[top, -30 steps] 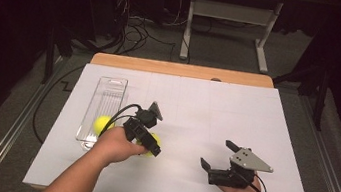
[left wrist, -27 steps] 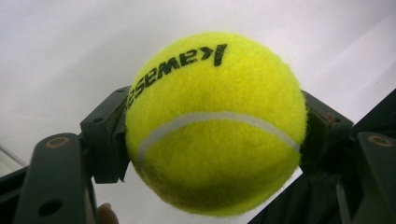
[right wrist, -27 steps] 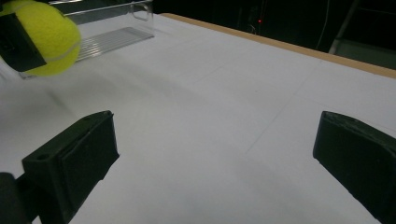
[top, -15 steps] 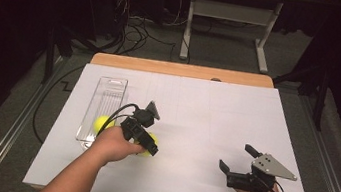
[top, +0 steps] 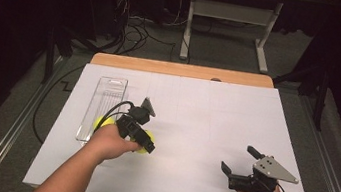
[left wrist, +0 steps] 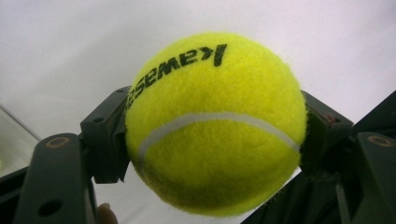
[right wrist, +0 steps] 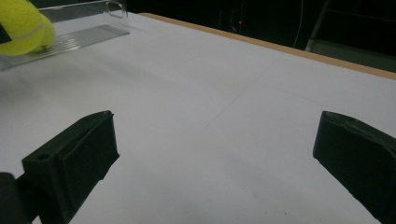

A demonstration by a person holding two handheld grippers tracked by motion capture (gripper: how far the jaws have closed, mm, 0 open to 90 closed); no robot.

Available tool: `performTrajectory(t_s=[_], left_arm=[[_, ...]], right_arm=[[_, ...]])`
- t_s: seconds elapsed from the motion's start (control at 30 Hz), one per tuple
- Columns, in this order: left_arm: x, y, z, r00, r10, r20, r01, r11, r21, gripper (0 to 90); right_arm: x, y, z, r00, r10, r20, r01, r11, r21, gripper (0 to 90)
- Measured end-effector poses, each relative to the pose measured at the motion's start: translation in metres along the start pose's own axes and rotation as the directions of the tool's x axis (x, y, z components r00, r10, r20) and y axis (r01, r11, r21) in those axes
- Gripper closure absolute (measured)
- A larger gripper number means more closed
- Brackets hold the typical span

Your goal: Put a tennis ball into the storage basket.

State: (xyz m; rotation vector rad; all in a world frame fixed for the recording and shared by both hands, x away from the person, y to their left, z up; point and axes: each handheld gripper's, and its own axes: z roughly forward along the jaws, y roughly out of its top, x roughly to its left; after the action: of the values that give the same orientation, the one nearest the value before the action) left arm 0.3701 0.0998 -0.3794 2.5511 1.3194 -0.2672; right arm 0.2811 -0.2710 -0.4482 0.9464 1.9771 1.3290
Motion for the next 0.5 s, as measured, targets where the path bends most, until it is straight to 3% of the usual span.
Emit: performTrajectory(t_s=[0.23, 0.5], left_arm=[[0.001, 0.003, -0.008, 1.0, 0.003, 0.006, -0.003, 0.9999, 0.015, 26.4], [0.01, 0.0, -0.026, 0.9997, -0.015, -0.018, 0.015, 0.9998, 0.01, 26.5]], right_arm=[[0.001, 0.002, 0.001, 1.0, 0.002, 0.002, -0.002, 1.0, -0.009, 0.2], [0.0, 0.0, 0.001, 1.0, 0.007, 0.005, -0.007, 1.0, -0.003, 0.2]])
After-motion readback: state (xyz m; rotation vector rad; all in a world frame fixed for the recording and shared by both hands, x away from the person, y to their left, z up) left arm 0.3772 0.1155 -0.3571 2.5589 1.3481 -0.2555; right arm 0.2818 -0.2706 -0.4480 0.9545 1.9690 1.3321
